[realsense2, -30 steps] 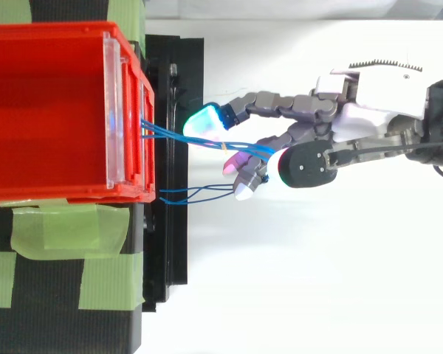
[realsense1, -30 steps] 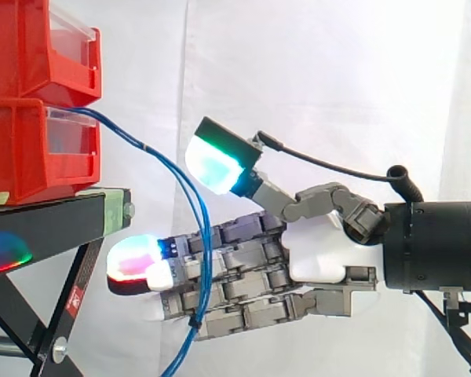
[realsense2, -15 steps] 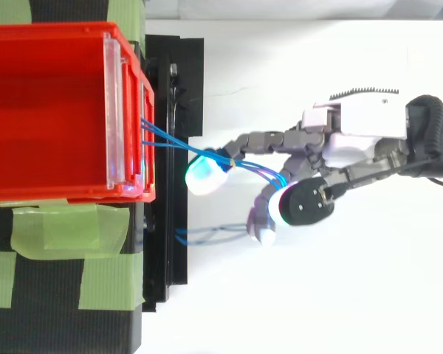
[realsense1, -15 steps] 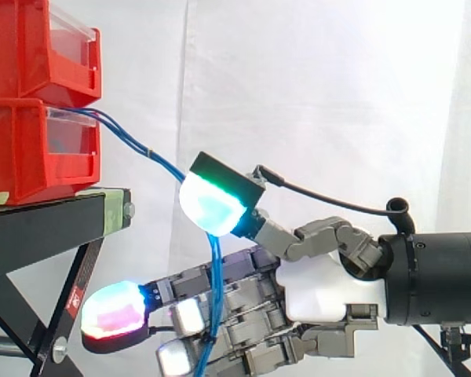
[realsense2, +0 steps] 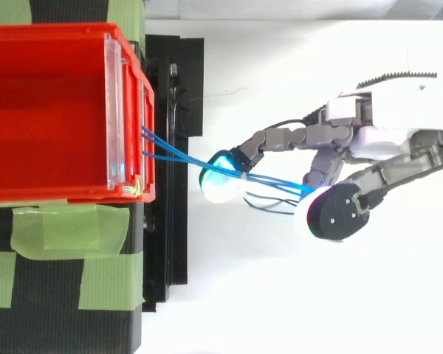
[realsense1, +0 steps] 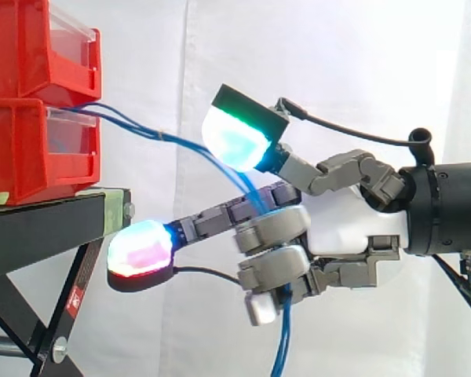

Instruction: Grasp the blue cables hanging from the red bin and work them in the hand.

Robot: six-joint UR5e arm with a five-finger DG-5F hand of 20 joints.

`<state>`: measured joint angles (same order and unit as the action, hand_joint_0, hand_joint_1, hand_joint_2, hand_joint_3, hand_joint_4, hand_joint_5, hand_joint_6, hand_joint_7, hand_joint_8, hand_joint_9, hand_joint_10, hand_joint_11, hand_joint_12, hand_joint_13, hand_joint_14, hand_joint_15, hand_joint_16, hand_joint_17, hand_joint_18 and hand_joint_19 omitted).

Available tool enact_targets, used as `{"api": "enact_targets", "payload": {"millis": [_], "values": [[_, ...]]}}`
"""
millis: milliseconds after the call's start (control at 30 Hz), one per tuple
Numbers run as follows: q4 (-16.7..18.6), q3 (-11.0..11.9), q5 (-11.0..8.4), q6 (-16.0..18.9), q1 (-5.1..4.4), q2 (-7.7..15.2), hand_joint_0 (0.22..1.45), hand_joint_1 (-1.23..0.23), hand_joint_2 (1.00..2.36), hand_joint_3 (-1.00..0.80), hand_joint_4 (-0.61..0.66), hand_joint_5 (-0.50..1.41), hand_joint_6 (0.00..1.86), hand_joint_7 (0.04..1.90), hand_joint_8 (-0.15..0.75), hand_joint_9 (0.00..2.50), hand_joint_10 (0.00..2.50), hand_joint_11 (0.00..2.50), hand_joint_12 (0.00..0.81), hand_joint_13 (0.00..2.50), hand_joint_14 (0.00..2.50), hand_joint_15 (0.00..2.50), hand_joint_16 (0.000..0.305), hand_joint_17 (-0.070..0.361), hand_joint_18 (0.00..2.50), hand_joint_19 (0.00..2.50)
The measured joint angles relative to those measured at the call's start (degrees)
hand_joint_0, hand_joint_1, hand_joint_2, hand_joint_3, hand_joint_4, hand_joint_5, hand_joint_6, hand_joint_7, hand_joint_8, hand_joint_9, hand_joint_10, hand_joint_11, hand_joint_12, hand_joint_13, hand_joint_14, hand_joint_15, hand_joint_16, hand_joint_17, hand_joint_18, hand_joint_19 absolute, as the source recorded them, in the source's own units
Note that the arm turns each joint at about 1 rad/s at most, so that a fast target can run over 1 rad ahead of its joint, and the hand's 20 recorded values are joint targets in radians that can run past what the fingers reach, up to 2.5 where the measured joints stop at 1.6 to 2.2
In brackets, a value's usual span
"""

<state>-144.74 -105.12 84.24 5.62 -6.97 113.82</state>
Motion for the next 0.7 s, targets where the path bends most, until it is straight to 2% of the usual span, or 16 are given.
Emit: {"api": "enact_targets", "payload": {"millis": [33,100,133,200,400,500,600,700], "values": [[-0.12,0.0,0.01,0.04,0.06,-0.04,0.84,-0.56,1.0,-0.91,0.31,0.05,0.01,0.86,0.287,1.05,0.94,1.62,0.419,1.27,0.29,1.64,0.06,0.134,1.08,0.97],[-0.4,0.0,0.03,0.18,0.3,-0.17,0.84,-0.56,1.0,-0.91,0.31,0.06,0.01,0.86,0.292,1.03,1.12,1.61,0.413,1.24,0.54,1.61,0.059,0.133,1.13,1.04],[-0.43,0.0,0.03,0.2,0.34,-0.21,0.85,-0.56,1.0,-0.92,0.31,0.06,0.01,0.86,0.289,1.02,1.14,1.63,0.416,1.22,0.68,1.59,0.059,0.133,1.15,1.08],[-0.54,0.0,0.01,0.24,0.48,-0.48,0.85,-0.56,1.0,-0.92,0.31,0.06,0.01,0.86,0.293,0.99,1.2,1.59,0.416,1.21,0.8,1.54,0.058,0.132,1.16,1.14],[-0.77,0.07,-0.9,0.28,0.75,-2.15,0.84,-0.56,1.0,-0.92,0.3,0.04,0.01,0.86,0.288,0.97,1.16,1.57,0.413,1.19,0.85,1.54,0.059,0.133,1.16,1.15],[-1.66,0.38,-3.02,0.91,0.89,-2.5,0.84,-0.56,1.0,-0.93,0.3,0.04,0.01,0.86,0.292,0.96,1.14,1.56,0.412,1.18,0.87,1.53,0.059,0.133,1.16,1.16],[-2.93,1.19,-6.11,1.9,0.86,-2.6,0.84,-0.56,1.0,-0.93,0.3,0.04,0.01,0.86,0.295,0.96,1.13,1.58,0.412,1.18,0.88,1.52,0.059,0.134,1.16,1.15],[-5.0,2.89,-7.35,2.37,0.86,-2.61,0.84,-0.56,1.0,-0.93,0.3,0.04,0.01,0.86,0.295,0.96,1.14,1.58,0.412,1.18,0.88,1.53,0.059,0.134,1.16,1.17]]}}
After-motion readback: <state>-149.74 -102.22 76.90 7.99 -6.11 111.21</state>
